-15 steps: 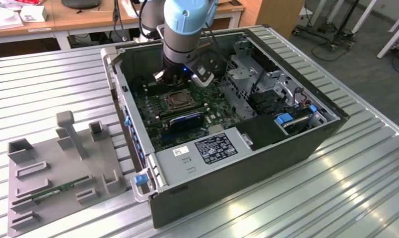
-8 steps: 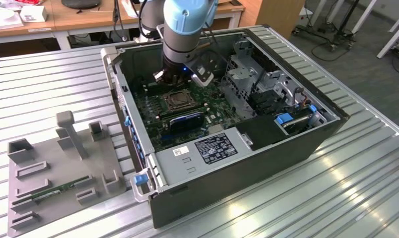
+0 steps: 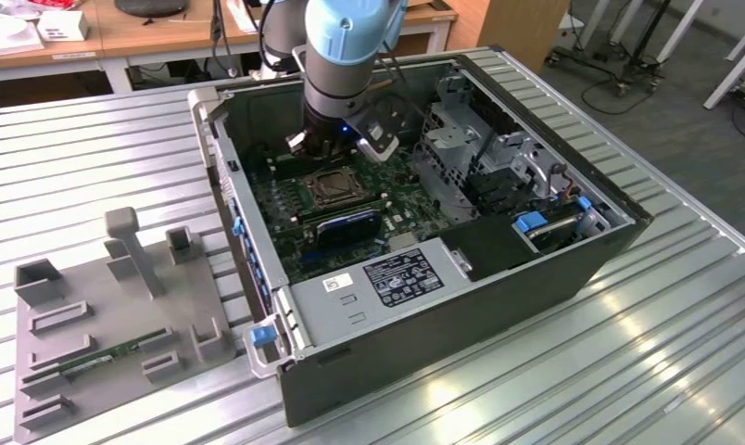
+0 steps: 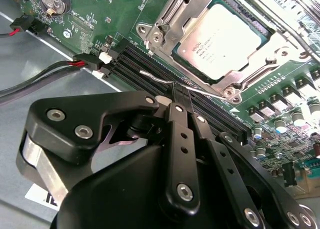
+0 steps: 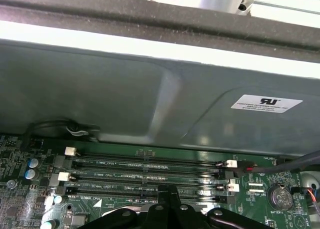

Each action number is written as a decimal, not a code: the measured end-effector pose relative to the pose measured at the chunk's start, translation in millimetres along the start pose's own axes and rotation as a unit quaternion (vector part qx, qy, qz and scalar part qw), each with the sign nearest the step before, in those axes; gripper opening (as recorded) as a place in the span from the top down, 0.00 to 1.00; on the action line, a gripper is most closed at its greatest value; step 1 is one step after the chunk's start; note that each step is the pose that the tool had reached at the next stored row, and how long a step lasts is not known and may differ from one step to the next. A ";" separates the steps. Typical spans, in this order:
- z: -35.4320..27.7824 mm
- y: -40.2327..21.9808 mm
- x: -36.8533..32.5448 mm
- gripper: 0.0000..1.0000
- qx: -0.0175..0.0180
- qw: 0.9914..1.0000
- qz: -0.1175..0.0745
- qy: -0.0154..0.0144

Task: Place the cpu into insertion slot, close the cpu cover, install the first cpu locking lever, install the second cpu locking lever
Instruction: 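Install the first cpu locking lever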

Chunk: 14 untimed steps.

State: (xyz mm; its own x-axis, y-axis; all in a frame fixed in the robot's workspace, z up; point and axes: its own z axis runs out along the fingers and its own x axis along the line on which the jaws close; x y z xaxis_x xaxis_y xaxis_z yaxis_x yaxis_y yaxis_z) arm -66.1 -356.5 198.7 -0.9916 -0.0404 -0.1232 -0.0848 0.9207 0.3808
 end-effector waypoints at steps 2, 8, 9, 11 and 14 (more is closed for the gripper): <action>0.6 -0.2 0.1 0.89 0.000 1.000 0.000 0.000; 3.5 -1.5 0.0 0.89 0.000 1.000 0.000 0.000; 4.0 -1.7 -0.1 0.89 0.000 1.000 0.000 0.000; 4.9 -2.1 -0.3 0.89 0.000 1.000 0.000 0.000; 5.6 -2.4 -0.8 0.89 0.000 1.000 0.000 0.000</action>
State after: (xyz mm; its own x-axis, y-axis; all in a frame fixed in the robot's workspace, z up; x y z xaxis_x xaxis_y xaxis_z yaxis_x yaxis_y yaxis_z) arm -64.6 -356.5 192.8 -0.9916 -0.0404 -0.1231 -0.0848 0.9208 0.3807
